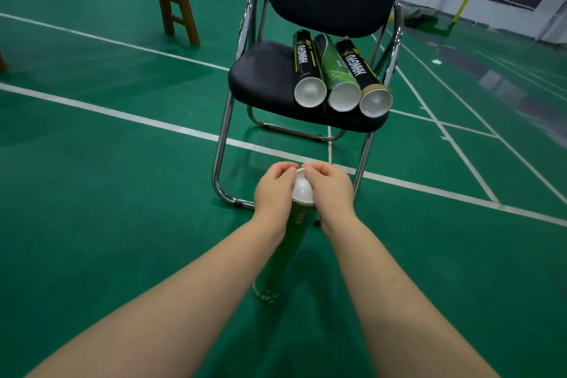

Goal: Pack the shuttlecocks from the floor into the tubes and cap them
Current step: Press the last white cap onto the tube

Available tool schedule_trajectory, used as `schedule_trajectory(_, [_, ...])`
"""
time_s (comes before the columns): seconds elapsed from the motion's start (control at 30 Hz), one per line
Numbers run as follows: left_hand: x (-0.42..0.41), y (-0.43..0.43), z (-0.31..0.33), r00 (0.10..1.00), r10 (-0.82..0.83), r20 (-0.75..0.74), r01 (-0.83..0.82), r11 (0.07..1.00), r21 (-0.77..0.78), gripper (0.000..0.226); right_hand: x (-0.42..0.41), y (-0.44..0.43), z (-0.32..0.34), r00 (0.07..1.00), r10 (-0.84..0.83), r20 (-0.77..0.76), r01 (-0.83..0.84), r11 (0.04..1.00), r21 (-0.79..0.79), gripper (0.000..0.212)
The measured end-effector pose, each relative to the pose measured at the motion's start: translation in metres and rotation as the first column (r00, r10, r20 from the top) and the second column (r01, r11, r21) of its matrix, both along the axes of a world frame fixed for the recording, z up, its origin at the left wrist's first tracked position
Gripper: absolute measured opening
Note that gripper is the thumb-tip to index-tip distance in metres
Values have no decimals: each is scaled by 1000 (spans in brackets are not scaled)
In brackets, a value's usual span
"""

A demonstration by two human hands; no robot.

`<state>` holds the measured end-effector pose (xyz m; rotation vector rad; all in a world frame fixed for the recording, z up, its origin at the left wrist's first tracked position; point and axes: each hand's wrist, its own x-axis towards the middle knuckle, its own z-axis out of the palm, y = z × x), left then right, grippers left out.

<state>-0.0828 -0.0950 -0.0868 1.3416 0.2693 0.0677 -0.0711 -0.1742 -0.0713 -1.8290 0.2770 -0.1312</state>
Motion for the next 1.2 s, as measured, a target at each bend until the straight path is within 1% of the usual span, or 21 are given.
schedule_trajectory(0.07, [-1, -1, 1, 1000, 20, -8, -21, 999, -33, 14, 0, 0, -3, 998, -37, -42, 41, 994, 97, 11])
schedule_trajectory(0.17, [2, -2, 0, 999, 47, -7, -48, 998, -47, 16, 0, 2, -10, 982, -68, -179, 110, 964, 240, 4])
schedule_trajectory(0.27, [5, -4, -3, 997, 73, 14, -73, 997, -29, 19, 4, 2, -10, 968, -74, -241, 130, 966, 223, 12])
schedule_trajectory(0.33, [7, -5, -3, 995, 93, 29, -92, 996, -20, 21, 8, 0, -8, 968, -71, -241, 122, 972, 201, 14])
schedule_trajectory(0.43, [12, -7, -5, 993, 113, 44, -113, 994, -2, 23, 13, 0, -7, 965, -84, -247, 132, 974, 185, 12])
schedule_trajectory(0.53, [14, -9, -7, 990, 136, 49, -137, 990, 28, 25, 15, 0, -8, 967, -92, -238, 134, 977, 168, 21])
schedule_trajectory(0.7, [12, -7, -4, 993, 115, 34, -117, 992, 55, 25, 14, 3, -8, 964, -73, -256, 124, 975, 187, 16])
schedule_trajectory(0.73, [11, -6, -3, 996, 93, 12, -93, 994, 49, 23, 14, 4, -7, 956, -49, -289, 103, 979, 175, 17])
schedule_trajectory(0.8, [10, -4, 2, 997, 15, -76, -11, 999, 52, 20, 11, 3, -3, 920, 24, -392, 45, 985, 167, 25])
schedule_trajectory(0.9, [6, 1, 13, 964, -121, -237, 140, 988, 66, 21, 8, -5, 11, 813, 177, -556, -113, 983, 146, 44])
schedule_trajectory(0.97, [1, 6, 21, 922, -188, -338, 202, 979, 6, 28, 2, -12, 22, 731, 278, -623, -244, 959, 142, 53])
schedule_trajectory(1.03, [-4, 10, 28, 856, -253, -451, 246, 966, -76, 36, 0, -20, 26, 635, 386, -669, -364, 913, 181, 58])
schedule_trajectory(1.1, [-8, 14, 36, 814, -280, -509, 294, 954, -56, 48, -2, -27, 28, 545, 480, -688, -494, 847, 199, 62])
schedule_trajectory(1.13, [-10, 16, 39, 806, -291, -516, 319, 947, -36, 57, -4, -28, 31, 518, 501, -693, -552, 815, 177, 61])
schedule_trajectory(1.2, [-14, 23, 50, 799, -348, -490, 388, 921, -22, 74, -10, -27, 41, 524, 522, -673, -627, 771, 110, 54])
